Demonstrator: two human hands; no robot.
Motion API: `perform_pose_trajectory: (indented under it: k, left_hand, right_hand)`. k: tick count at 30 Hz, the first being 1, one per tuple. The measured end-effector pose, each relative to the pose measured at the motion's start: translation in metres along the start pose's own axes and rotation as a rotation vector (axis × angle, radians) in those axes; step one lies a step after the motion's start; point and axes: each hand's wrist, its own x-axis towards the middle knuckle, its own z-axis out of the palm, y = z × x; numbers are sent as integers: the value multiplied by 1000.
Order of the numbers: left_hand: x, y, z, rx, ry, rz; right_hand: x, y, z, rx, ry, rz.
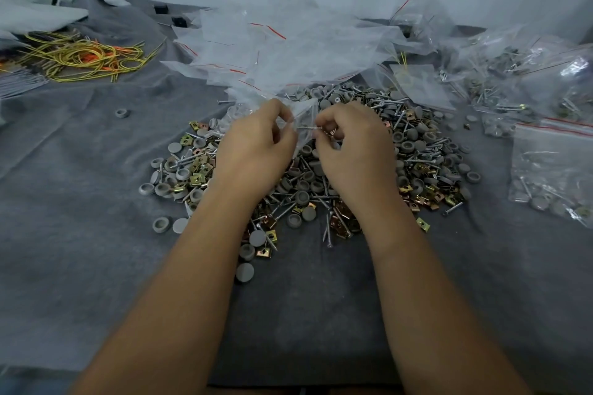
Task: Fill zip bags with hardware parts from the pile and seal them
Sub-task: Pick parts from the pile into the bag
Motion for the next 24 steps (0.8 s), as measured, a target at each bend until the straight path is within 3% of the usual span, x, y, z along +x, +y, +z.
perform_pose_trajectory:
  k: [11,19,24]
  left_hand:
    - [-2,7,3,61,-18,99]
    - [-5,12,5,-139,12,95]
    - [-3,8,4,-119,80,48]
  right_hand:
    - [-5,-7,2,-151,34,-120]
    - [-5,-7,6,-62,62,20]
    - [1,-4,4,-8,82,36]
